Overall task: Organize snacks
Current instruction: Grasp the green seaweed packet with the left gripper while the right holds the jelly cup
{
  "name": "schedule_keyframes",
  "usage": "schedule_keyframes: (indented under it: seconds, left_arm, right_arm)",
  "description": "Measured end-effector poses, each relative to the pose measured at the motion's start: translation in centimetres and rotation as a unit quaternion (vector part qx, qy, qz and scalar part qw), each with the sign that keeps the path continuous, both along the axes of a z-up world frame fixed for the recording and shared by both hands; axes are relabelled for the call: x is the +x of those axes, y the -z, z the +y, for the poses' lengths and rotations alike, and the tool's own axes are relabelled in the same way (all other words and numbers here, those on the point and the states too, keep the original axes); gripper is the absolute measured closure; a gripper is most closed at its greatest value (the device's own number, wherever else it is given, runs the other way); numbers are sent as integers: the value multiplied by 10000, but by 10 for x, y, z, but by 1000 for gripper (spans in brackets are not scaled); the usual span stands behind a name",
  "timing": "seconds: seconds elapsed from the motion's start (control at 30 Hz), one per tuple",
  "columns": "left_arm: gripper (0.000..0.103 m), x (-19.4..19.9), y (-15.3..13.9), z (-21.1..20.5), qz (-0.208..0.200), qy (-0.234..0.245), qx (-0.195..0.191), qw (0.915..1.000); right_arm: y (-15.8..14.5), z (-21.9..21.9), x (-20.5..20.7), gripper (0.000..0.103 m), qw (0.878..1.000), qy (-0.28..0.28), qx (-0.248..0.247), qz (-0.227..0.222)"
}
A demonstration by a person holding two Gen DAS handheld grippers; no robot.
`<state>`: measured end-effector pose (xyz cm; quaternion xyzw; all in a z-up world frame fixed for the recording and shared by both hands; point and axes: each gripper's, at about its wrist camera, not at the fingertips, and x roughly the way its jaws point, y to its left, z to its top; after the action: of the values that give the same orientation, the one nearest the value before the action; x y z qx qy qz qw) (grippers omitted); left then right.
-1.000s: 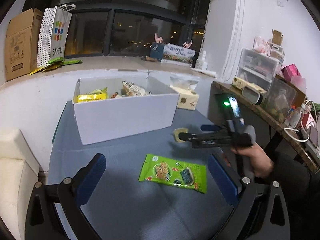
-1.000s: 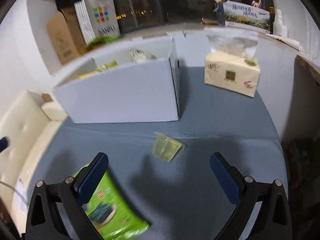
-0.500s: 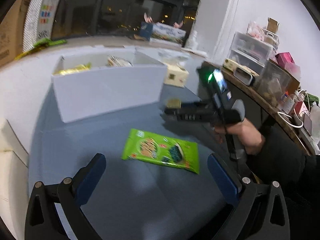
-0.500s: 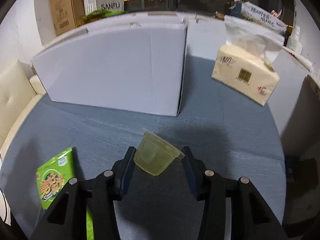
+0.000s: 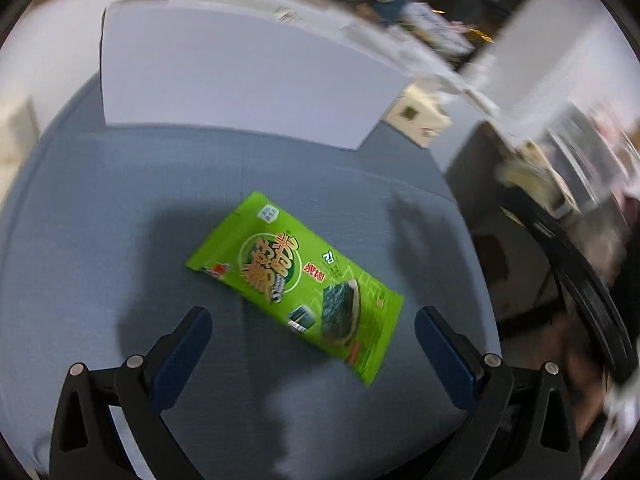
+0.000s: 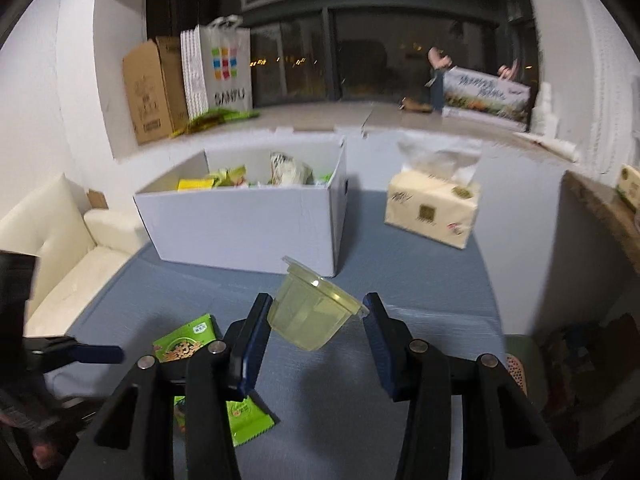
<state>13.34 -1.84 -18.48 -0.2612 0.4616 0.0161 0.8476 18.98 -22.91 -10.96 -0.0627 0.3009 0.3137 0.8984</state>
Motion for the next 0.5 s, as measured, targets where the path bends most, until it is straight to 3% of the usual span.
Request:
schedule_keyframes:
  seconds: [0.2, 0.27, 0.33, 0.37, 0.5]
  left_arm:
    - [0, 42, 7, -29, 491, -628, 729, 9942]
    - [0, 59, 14, -36, 607, -577, 992, 9915]
    - [0, 76, 26, -39, 819, -543, 954, 9906]
    - [0, 82, 26, -43, 737, -509, 1210, 9886]
    - [0, 103, 31, -62, 719, 133, 1645, 9837]
  right_arm:
    - [-12, -23, -17, 53, 9992, 124, 255, -266]
    - [-14, -32, -18, 53, 9987, 136, 409, -262]
    - [-16, -40, -21, 53, 9981, 180, 515, -273]
    - [-16, -43, -22, 53, 9979, 211, 536, -299]
    - [-16, -54, -25, 53, 9972, 274, 623, -300]
